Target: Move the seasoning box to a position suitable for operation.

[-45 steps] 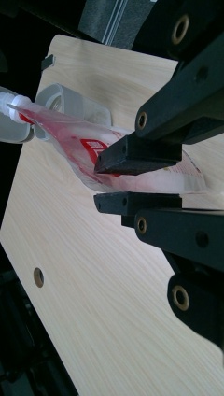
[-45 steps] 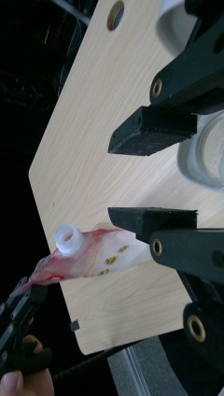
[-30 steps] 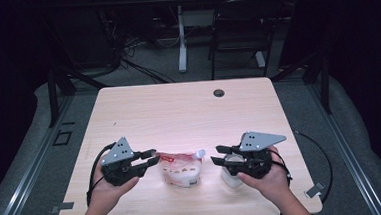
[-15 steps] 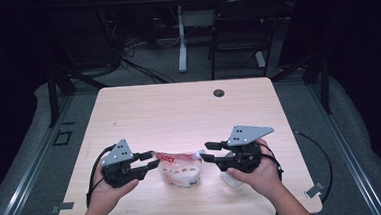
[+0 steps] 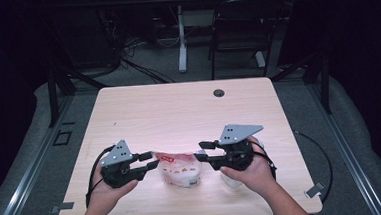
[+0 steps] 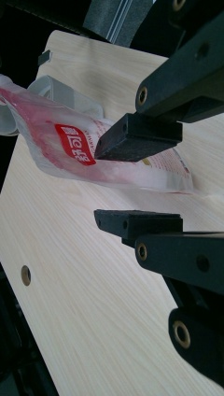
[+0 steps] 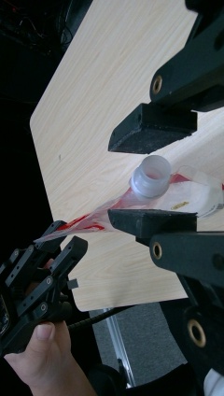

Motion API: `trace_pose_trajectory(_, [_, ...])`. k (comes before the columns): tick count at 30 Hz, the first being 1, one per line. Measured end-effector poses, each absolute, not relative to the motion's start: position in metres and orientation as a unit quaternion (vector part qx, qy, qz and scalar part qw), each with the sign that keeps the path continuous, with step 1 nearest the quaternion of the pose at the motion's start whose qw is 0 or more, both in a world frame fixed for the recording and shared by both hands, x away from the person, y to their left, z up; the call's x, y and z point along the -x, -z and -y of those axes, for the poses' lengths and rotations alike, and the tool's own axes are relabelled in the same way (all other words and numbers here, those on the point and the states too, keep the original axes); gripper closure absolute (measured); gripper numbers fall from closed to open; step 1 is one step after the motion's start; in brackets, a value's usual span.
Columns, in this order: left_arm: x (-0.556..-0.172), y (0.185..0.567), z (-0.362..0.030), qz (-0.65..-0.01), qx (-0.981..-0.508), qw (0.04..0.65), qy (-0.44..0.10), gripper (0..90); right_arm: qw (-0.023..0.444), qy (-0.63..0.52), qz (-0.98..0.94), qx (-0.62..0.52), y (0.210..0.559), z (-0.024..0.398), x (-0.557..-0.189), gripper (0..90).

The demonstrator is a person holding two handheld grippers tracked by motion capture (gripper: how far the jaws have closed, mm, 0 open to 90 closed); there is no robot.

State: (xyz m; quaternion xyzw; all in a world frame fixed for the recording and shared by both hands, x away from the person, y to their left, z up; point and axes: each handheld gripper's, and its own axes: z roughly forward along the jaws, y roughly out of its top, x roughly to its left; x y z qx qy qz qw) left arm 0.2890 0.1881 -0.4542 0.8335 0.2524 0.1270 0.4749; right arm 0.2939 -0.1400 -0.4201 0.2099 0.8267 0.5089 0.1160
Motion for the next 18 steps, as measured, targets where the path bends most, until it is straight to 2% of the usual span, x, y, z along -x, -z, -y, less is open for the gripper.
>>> trace_pose_trajectory(18, [-0.290, 0.459, -0.194, -0.258, -0.831, 0.475, -0.129, 63.5, 0.110, -0.494, -0.840, -0.197, 0.421, 0.118, -0.302, 63.0])
